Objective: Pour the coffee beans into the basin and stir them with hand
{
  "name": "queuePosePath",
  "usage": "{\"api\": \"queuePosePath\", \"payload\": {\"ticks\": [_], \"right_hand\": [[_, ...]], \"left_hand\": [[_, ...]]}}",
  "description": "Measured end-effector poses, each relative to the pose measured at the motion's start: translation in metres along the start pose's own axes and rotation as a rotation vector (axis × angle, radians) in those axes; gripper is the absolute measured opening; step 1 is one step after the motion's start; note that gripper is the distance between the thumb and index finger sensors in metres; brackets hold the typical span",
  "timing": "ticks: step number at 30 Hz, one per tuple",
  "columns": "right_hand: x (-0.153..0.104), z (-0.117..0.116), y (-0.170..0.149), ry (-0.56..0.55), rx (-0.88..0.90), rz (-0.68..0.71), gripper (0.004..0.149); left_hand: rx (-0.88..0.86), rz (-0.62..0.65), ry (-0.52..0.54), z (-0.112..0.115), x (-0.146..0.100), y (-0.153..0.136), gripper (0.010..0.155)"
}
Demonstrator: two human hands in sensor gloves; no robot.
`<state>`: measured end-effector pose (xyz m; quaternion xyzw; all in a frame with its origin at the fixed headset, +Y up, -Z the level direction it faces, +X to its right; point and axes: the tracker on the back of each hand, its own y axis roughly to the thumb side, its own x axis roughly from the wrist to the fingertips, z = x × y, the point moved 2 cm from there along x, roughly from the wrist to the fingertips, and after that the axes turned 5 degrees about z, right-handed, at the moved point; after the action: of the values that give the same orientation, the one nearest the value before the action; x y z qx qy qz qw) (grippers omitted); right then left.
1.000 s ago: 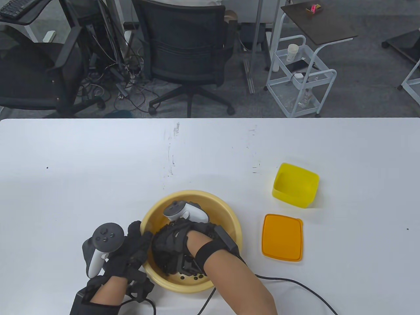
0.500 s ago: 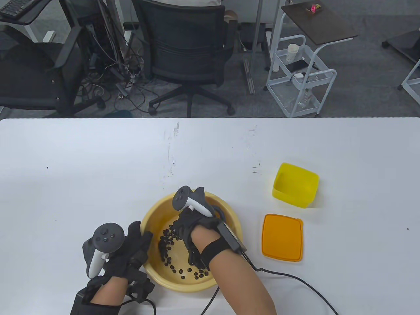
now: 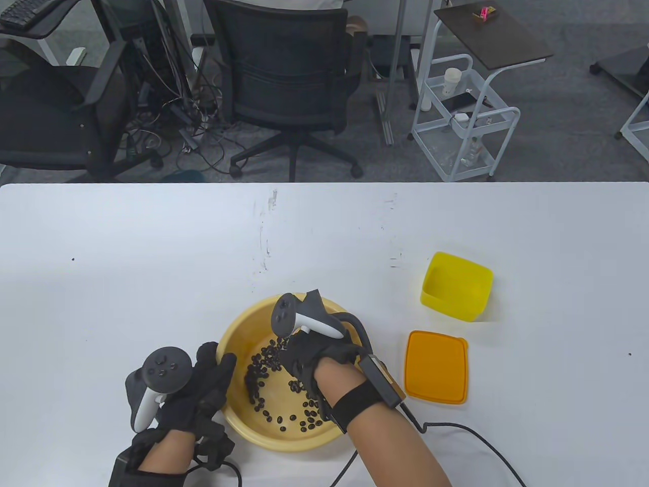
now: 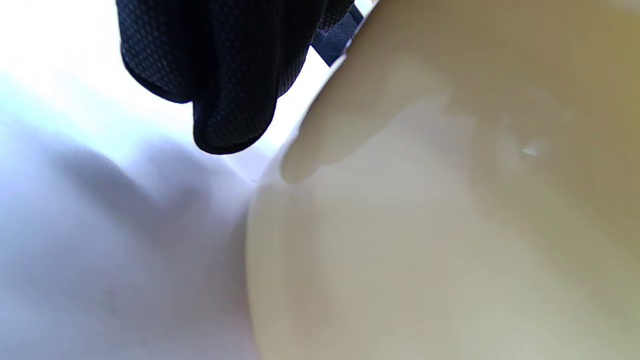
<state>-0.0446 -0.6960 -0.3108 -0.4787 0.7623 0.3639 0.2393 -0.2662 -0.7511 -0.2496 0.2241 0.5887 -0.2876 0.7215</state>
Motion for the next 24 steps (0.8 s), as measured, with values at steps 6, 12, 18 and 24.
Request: {"api": "queuePosePath", "payload": {"ticks": [6, 12, 18, 24], "right_hand": [[-0.062, 0.012, -0.01, -0.2, 0.106, 0.19, 0.067], [-0.106, 0.005, -0.029, -0.406, 0.037, 0.242, 0.07], [-0.129, -0.014, -0.052, -0.594, -0.06, 0.207, 0.071], [-0.121, -0.028, -0.063, -0.707, -0.01, 0.208, 0.078]], "left_hand": [[0.166, 0.029, 0.132, -0.018, -0.013, 0.008, 0.077], [0.501, 0.095, 0.289, -0.025, -0.033, 0.034, 0.081], [0.592, 0.285, 0.288, -0.014, -0.049, 0.065, 0.082], [0.772, 0.435, 0.206, 0.014, -0.054, 0.086, 0.082]]}}
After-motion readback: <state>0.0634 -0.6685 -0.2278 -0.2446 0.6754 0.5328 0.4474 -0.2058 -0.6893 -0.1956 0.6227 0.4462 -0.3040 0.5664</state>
